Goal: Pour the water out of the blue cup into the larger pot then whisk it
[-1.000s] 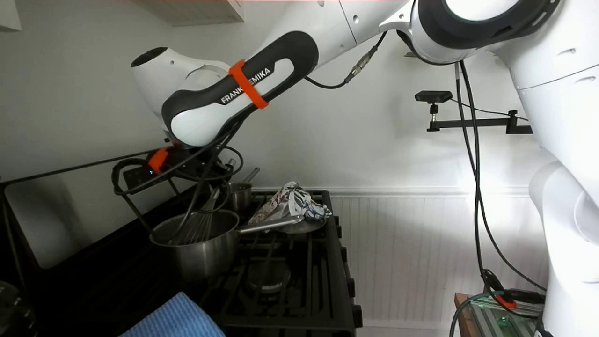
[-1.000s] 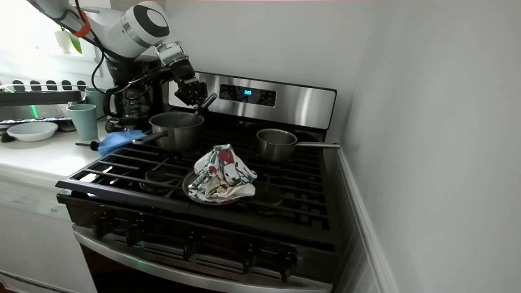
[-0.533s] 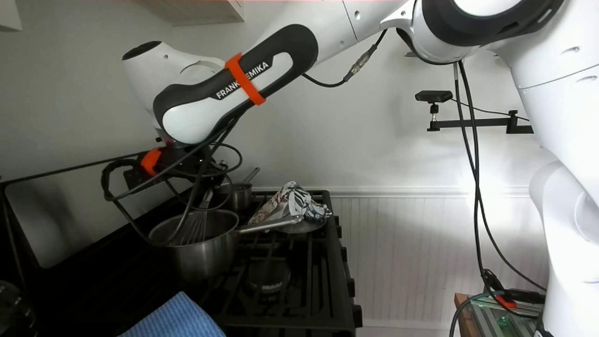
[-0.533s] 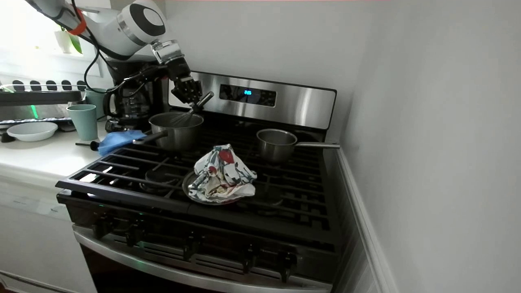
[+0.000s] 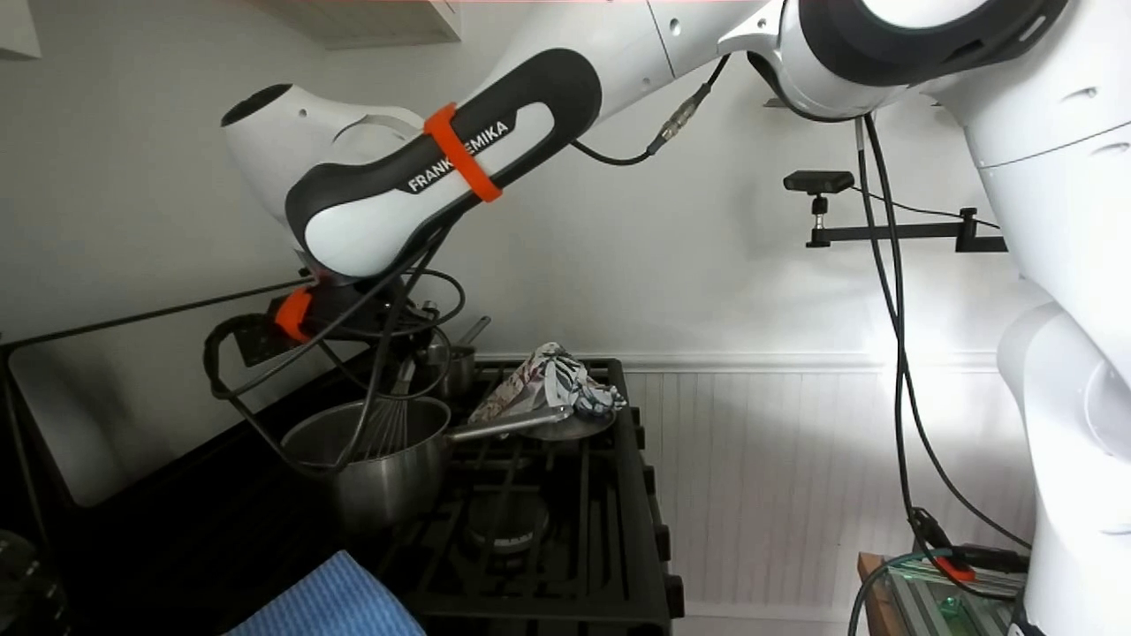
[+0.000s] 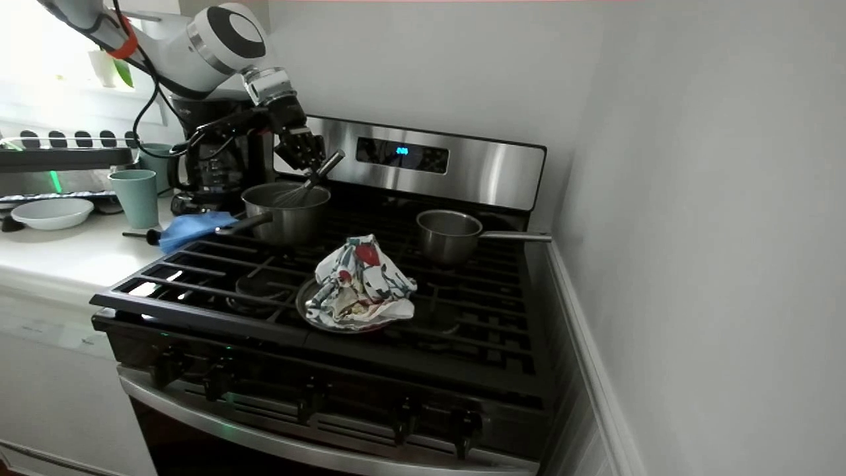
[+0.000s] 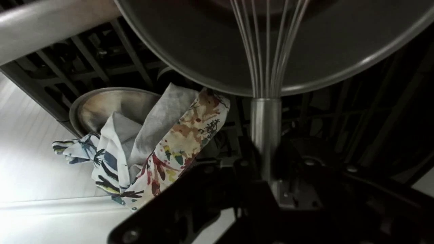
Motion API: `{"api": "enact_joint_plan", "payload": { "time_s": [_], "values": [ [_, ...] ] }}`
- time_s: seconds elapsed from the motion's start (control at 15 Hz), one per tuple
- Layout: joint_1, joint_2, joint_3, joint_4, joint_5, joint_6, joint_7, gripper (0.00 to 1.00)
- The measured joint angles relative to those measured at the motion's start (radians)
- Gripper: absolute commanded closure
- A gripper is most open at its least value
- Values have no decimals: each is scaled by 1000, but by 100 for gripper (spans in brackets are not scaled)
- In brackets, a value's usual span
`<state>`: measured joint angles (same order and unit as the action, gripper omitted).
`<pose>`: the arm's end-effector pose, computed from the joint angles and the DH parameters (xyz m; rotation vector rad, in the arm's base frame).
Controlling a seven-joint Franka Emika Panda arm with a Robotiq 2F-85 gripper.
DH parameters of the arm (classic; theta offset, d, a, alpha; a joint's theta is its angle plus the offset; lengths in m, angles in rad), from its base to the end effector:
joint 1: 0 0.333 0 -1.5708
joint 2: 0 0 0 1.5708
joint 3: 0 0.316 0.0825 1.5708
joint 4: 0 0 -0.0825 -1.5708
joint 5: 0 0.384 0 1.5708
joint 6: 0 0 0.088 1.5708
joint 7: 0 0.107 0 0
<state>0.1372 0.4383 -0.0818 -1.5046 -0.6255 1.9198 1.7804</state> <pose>0.6878 0.0054 0.4270 1.9640 -1.8108 0.6594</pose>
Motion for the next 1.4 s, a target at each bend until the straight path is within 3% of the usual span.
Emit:
{"api": "enact_joint_plan", "payload": {
  "time_s": [0.6, 1.0, 1.4],
  "values": [
    [-3, -33, -30, -1, 9, 45, 174, 94],
    [-4, -9, -29, -21, 18, 37, 170, 94],
    [-41, -43, -24, -29, 137, 123, 110, 94]
  ]
}}
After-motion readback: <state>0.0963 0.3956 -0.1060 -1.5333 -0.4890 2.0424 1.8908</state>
